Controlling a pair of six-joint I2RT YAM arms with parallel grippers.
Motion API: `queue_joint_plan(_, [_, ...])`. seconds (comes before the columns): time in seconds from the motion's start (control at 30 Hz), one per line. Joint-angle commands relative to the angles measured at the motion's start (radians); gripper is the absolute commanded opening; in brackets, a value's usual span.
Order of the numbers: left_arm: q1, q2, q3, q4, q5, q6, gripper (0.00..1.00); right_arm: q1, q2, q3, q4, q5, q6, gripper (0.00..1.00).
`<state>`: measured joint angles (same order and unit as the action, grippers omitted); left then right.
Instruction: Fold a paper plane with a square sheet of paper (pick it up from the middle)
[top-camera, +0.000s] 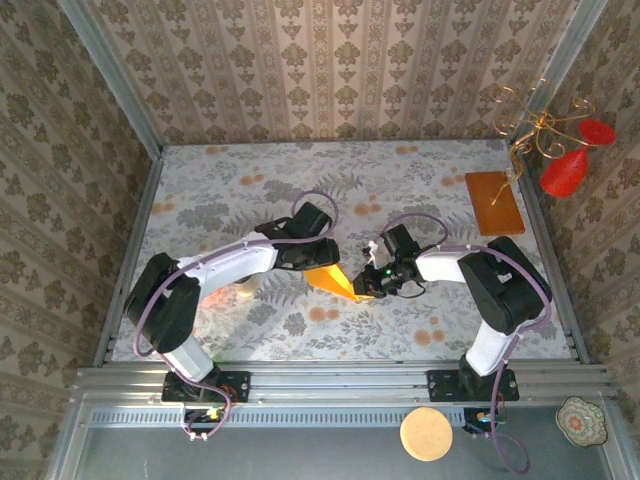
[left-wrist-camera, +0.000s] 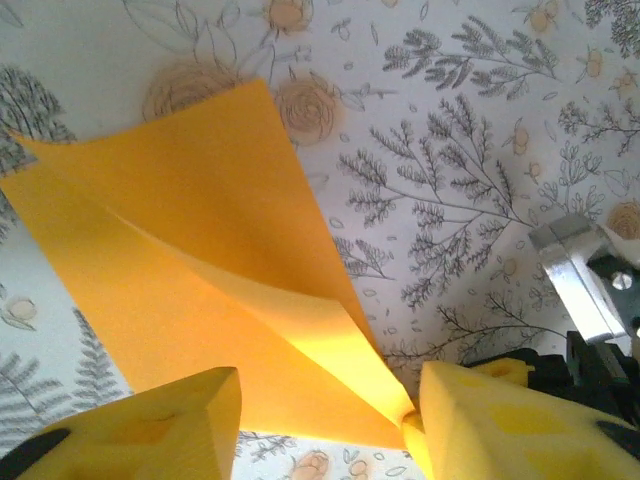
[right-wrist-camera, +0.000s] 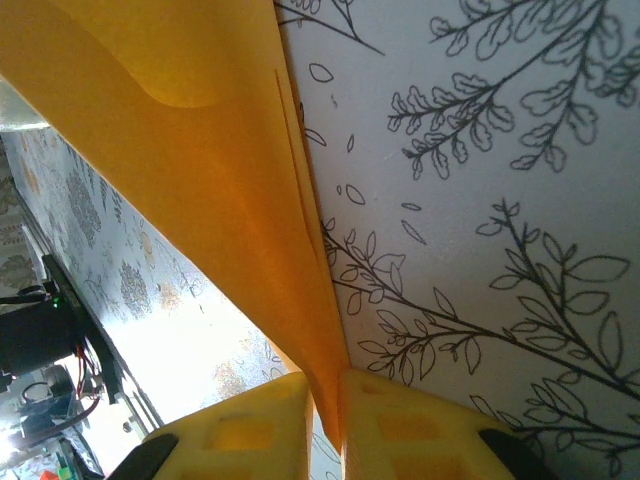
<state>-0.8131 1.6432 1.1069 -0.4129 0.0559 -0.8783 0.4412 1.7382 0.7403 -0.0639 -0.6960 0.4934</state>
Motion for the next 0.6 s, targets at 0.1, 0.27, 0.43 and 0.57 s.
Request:
queue_joint_plan(0.1, [-0.008, 0.082, 0.041, -0.007, 0.021, -0.018, 0.35, 0.001, 0.043, -0.012, -0.073, 0.119, -0.023, 0.18])
queue_joint_plan(0.27, [-0.009, 0.13, 0.092, -0.032, 0.018, -0.013, 0.27, 0.001, 0.04, -0.014, -0.072, 0.124, -0.024, 0.18])
queue_joint_plan(0.43, [-0.008, 0.159, 0.119, -0.055, 0.012, -0.012, 0.26, 0.001, 0.038, -0.013, -0.076, 0.124, -0.026, 0.18])
queue_joint_plan(0.57, [-0.007, 0.186, 0.133, -0.087, 0.006, -0.013, 0.25, 0.001, 0.041, -0.01, -0.077, 0.127, -0.027, 0.18])
